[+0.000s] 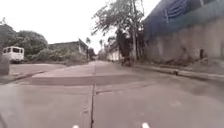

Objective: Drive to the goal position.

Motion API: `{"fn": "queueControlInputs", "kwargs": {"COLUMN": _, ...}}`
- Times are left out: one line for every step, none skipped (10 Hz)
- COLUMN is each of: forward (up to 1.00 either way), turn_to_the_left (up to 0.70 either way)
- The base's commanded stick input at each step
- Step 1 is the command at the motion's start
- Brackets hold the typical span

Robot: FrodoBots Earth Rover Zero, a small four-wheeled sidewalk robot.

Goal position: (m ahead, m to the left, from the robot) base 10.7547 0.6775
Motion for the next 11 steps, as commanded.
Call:
{"fn": "queueControlInputs", "kwargs": {"forward": 0.85, "turn_to_the_left": 0.01}}
{"fn": "queueControlInputs", "kwargs": {"forward": 0.85, "turn_to_the_left": 0.01}}
{"fn": "queueControlInputs", "kwargs": {"forward": 0.85, "turn_to_the_left": 0.01}}
{"fn": "queueControlInputs", "kwargs": {"forward": 0.85, "turn_to_the_left": 0.01}}
{"fn": "queueControlInputs", "kwargs": {"forward": 0.85, "turn_to_the_left": 0.01}}
{"fn": "queueControlInputs", "kwargs": {"forward": 0.85, "turn_to_the_left": 0.01}}
{"fn": "queueControlInputs", "kwargs": {"forward": 0.85, "turn_to_the_left": 0.01}}
{"fn": "queueControlInputs", "kwargs": {"forward": 0.85, "turn_to_the_left": 0.01}}
{"fn": "queueControlInputs", "kwargs": {"forward": 0.85, "turn_to_the_left": 0.01}}
{"fn": "queueControlInputs", "kwargs": {"forward": 0.85, "turn_to_the_left": 0.01}}
{"fn": "queueControlInputs", "kwargs": {"forward": 0.85, "turn_to_the_left": 0.01}}
